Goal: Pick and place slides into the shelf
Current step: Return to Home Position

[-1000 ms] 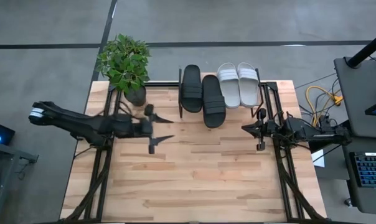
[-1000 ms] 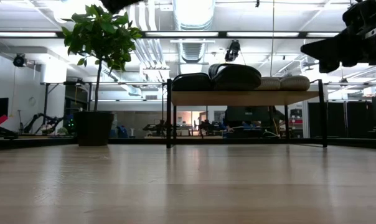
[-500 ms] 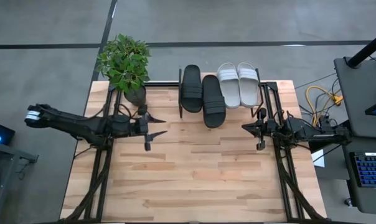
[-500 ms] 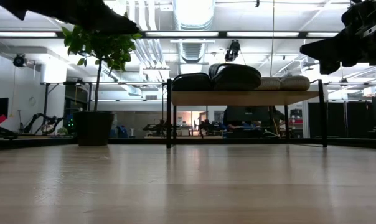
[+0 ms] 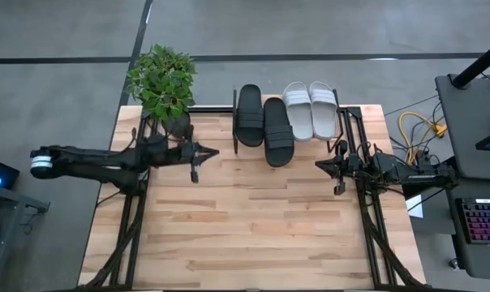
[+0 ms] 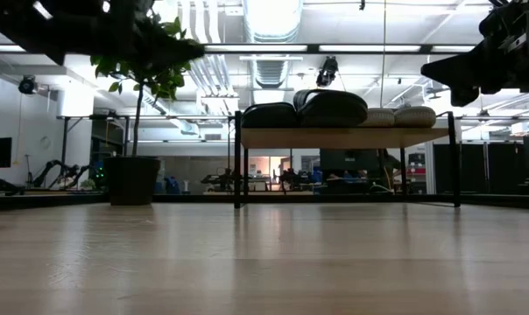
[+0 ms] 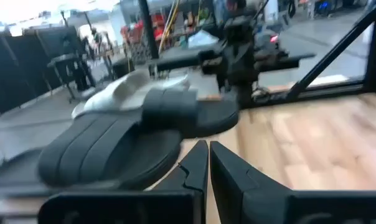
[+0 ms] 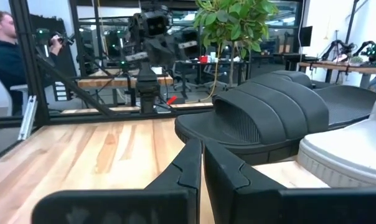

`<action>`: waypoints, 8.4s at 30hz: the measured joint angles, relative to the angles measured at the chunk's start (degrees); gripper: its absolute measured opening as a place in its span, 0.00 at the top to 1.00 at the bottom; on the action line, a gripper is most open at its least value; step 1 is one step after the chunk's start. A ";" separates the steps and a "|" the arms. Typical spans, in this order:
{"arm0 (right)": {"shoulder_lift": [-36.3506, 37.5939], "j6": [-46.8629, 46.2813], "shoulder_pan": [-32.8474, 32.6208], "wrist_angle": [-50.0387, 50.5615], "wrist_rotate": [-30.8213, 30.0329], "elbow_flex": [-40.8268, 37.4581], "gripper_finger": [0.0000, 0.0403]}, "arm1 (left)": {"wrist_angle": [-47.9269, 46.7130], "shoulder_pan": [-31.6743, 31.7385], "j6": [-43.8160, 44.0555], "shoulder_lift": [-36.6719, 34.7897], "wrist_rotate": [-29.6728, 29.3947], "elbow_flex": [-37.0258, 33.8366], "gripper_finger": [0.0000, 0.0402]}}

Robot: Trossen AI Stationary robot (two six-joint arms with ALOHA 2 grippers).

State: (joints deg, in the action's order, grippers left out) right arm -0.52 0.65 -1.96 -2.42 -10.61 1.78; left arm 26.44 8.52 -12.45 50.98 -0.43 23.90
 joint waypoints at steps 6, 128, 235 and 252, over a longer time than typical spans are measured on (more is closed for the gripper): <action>-0.04 -1.03 0.00 0.02 0.02 0.00 0.98 | -9.47 3.79 -1.27 -5.83 3.15 0.04 1.00; -0.91 -2.61 -1.53 3.58 6.05 -0.31 0.98 | -31.42 -21.36 9.11 -48.72 -8.83 -17.71 1.00; -1.07 -6.62 -1.53 3.61 6.10 -0.31 0.98 | -31.45 -21.36 9.07 -48.73 -8.77 -17.73 1.00; -1.07 -6.62 -1.53 3.61 6.08 -0.31 0.98 | -31.47 -21.36 9.07 -48.76 -8.77 -17.75 1.00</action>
State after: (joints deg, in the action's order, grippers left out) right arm -1.58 -5.98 -3.49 1.19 -4.54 1.48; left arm -5.02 -12.84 -3.38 2.23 -9.20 6.16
